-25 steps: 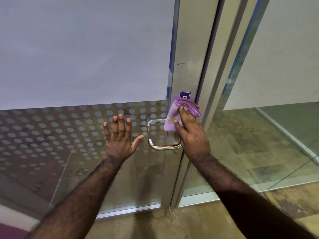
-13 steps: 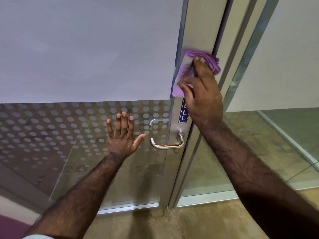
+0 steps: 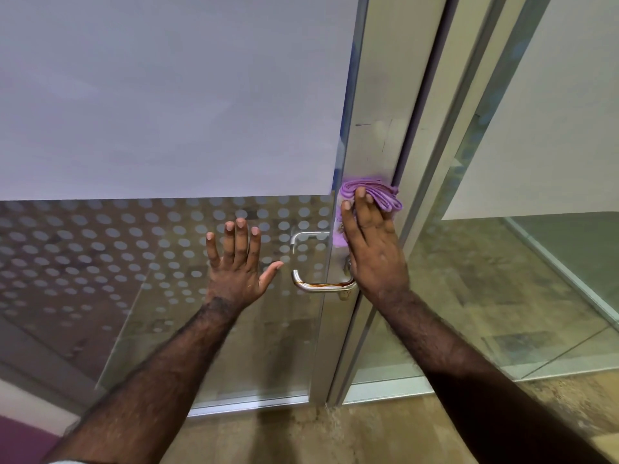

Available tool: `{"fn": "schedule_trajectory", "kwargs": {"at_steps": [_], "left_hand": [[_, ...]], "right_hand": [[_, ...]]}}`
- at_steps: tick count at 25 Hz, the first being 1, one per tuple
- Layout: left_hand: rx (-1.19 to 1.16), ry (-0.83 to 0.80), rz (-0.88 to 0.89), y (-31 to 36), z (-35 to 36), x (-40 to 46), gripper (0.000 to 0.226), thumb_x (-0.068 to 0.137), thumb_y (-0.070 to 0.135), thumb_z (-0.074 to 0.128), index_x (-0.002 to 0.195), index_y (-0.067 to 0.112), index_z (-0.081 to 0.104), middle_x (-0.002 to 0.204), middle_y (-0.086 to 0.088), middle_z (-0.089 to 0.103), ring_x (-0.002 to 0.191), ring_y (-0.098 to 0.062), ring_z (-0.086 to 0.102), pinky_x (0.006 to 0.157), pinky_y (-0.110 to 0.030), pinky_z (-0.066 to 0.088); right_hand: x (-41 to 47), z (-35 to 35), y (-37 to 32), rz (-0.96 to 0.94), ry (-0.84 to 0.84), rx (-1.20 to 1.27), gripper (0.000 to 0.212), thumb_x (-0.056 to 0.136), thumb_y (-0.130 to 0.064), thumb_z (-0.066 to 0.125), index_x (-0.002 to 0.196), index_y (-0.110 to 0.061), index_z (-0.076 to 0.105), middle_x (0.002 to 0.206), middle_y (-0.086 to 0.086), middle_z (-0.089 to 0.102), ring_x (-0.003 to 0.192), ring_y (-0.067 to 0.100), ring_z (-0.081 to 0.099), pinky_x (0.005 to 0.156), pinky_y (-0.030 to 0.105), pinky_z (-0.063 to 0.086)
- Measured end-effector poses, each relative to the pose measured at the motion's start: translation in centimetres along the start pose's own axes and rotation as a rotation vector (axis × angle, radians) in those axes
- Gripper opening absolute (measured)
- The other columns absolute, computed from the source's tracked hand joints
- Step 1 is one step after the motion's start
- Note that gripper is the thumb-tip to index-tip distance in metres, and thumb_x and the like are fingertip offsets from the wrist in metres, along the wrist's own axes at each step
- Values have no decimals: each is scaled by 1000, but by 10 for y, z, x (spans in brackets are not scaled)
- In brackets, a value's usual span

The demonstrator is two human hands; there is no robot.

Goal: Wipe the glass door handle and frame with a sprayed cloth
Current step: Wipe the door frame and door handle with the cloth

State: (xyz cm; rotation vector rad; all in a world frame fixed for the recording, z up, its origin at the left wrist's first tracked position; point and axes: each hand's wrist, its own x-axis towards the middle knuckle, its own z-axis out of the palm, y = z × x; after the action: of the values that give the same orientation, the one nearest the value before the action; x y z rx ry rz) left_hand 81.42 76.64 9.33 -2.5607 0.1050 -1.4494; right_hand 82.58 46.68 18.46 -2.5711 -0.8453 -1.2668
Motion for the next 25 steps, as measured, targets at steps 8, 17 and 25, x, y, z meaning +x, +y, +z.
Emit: {"fn": "schedule_trajectory", "kwargs": {"at_steps": [8, 17, 25], "left_hand": [[-1, 11, 1, -1, 5, -2, 112, 100, 73, 53, 169, 4, -1, 178, -19, -15, 166, -37, -13, 131, -65, -7], [4, 12, 2, -1, 6, -2, 111, 100, 73, 53, 169, 3, 1, 178, -20, -13, 166, -38, -12, 130, -66, -6], [5, 16, 2, 0, 0, 0, 111, 100, 72, 54, 169, 5, -1, 178, -19, -14, 166, -37, -12, 131, -65, -6]], "right_hand": [[58, -16, 8, 59, 262, -32, 68, 114, -16, 58, 166, 8, 22, 172, 33, 31, 162, 46, 31, 137, 56, 17], [31, -4, 11, -10, 163, -120, 68, 113, -18, 58, 168, 2, 22, 176, 23, 15, 166, 38, 16, 138, 56, 14], [-24, 5, 20, -200, -56, -52, 84, 95, 5, 72, 168, -8, 33, 177, 10, 24, 170, 21, 8, 140, 43, 6]]}}
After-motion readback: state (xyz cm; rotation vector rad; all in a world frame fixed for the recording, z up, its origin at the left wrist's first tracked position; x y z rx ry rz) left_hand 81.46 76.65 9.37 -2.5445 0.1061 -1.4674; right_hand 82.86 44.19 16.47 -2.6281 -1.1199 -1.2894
